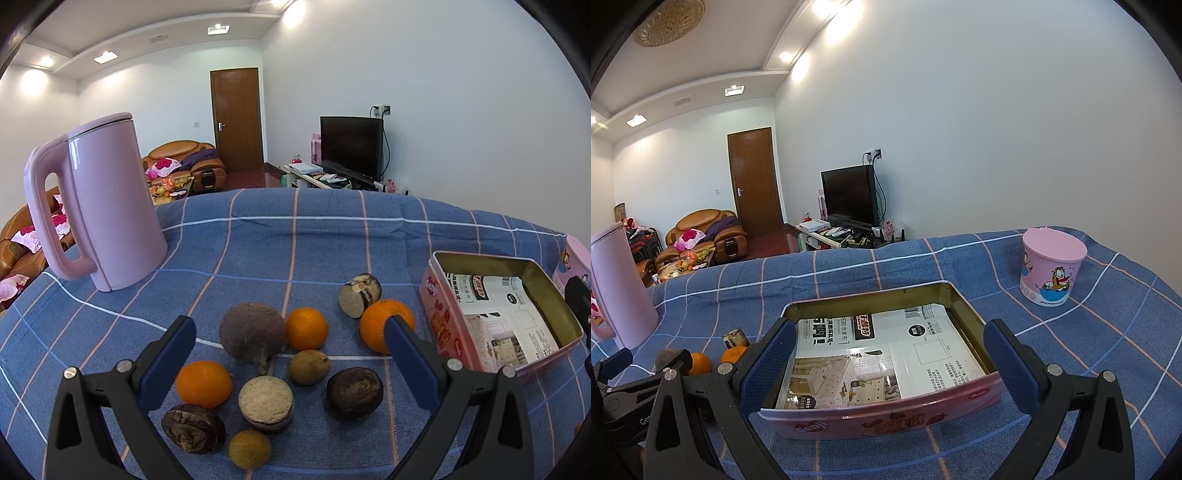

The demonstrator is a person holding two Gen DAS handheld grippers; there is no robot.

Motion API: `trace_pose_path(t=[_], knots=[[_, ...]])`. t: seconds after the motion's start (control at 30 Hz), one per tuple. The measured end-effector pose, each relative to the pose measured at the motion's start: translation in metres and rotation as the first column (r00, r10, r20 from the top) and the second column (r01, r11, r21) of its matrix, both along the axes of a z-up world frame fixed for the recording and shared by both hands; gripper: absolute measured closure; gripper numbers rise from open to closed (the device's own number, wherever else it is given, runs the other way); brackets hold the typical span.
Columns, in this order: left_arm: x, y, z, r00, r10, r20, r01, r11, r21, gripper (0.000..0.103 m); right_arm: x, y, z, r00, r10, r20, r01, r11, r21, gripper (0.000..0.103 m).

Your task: Organize fruits

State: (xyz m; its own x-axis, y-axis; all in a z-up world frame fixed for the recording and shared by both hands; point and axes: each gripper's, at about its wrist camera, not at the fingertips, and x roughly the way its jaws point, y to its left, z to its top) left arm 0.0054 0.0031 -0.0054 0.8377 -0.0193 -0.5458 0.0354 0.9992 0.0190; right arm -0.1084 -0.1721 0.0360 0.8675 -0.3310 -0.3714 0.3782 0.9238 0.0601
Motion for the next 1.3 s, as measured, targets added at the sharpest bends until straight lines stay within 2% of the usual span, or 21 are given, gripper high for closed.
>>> trace_pose_path(t=[0.67,1.07,1.2,1.3], knots=[[0.000,0.001,0.000,1.000,0.000,-0.003,0.000,1.000,-0.001,0.000,0.000,0.002,0.001,1.000,0.019,0.001,-0.019,1.000,-0.001,0.001],[0.000,0.011,-0.002,0.999,0.023,-0.023,-0.023,0.999,-0.031,0.000,0.000,0.005,0.001,0.999,0.038,0.003,-0.038,0.999,0.000,0.001],[-0.006,0.020,-0.002,0.999,0.028,-0.033,-0.028,1.000,0.001,0.000,-0.002,0.007,0.001,0.998,0.068,0.011,-0.068,0.998,0.007,0.001],[-0.017,0.045,0.001,0.997,0.050,-0.059,-0.051,0.999,-0.009,0.000,-0.001,0.012,0.000,0.994,0.113,0.007,-0.113,0.994,0.010,0.001]])
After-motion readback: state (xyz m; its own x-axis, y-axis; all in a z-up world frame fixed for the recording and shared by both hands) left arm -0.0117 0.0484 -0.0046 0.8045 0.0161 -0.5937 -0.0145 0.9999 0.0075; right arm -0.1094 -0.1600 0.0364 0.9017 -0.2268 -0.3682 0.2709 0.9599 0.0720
